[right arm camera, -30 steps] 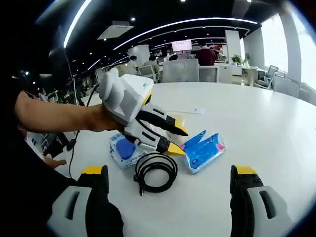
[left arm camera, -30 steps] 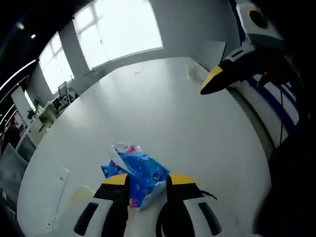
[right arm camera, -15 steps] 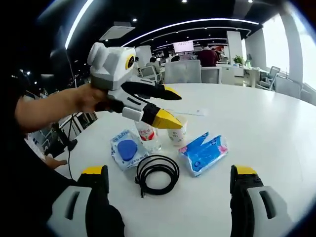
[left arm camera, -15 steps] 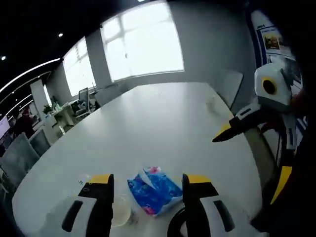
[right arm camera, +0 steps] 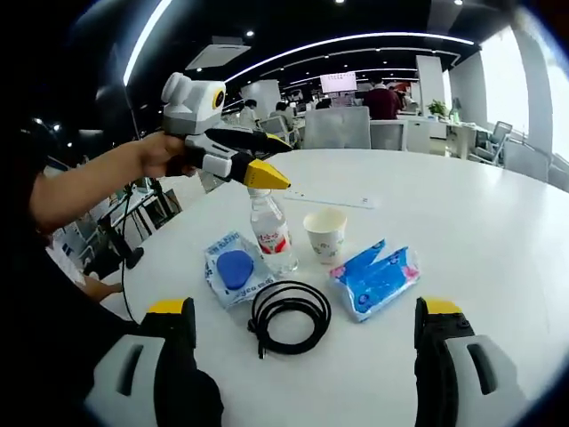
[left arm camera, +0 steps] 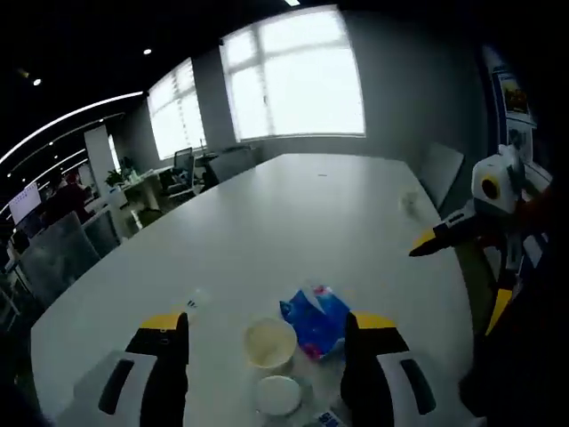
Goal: Arrange the tabletop items into an orderly group along one side of the table until the central work area is clear of visible clutter.
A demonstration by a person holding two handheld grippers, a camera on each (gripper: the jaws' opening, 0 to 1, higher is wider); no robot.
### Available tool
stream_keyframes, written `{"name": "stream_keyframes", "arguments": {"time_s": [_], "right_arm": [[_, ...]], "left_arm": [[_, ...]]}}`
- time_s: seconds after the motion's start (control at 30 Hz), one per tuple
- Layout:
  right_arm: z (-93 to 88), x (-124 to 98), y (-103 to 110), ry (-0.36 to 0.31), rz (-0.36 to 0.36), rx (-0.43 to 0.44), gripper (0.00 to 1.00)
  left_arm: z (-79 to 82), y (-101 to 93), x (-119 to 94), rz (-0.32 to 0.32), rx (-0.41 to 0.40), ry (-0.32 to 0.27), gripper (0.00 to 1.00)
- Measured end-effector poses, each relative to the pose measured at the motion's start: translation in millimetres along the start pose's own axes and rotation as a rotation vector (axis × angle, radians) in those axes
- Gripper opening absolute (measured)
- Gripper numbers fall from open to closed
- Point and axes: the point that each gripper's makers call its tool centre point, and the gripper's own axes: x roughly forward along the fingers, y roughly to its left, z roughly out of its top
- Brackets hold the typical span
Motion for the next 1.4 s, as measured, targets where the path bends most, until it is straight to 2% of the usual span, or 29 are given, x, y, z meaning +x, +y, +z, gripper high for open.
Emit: {"name": "stream_keyframes", "arguments": {"time_s": [0.17,0.3,0.4,0.47,0.6,0.7,0.9,1.03,1.4], "right_arm": [[0.3,3.2,4.0,0.007,0.011,-0.007,1.00],[-0.4,4.7,5.4,0.013,0.016,-0.011,1.00],[-1.4,5.2,5.5,0.016,0.018,-0.011,1.00],[-2.7,5.6,5.0,0.020,0.018,-0.011,1.00],[-3.5,5.4,5.2,0.021,0.016,-0.005,1.00],[-4.2,4.9,5.8,0.022,0.015,-0.002,1.00],[-9.4,4.1,6.2,0.033,0.011,0.006,1.00],[-11.6,4.3,8.2,0.044,0.013,-0.002,1.00],[-16.5,3.9,6.7,0.054,0.005,0.008,1.00]], "left_arm": [[-9.7,8.7,-10.5,0.013,-0.032,-0.006,0.72],[-17.4,3.7,-13.6,-0.002,-0.006,-0.013,0.70],[-24.5,-0.8,-14.0,-0.009,0.002,-0.006,0.63],[-26.3,-4.3,-14.4,-0.014,-0.002,-0.021,0.55],[-32.8,-11.4,-11.7,-0.028,-0.042,-0.038,0.52],[-40.1,-12.1,-9.5,-0.027,-0.045,-0.030,0.45],[-42.1,-8.9,-11.0,-0.013,-0.092,-0.048,0.28],[-45.4,-11.4,-9.2,-0.030,-0.141,-0.069,0.23],[-46.9,-14.7,-8.9,-0.030,-0.125,-0.085,0.22]]}}
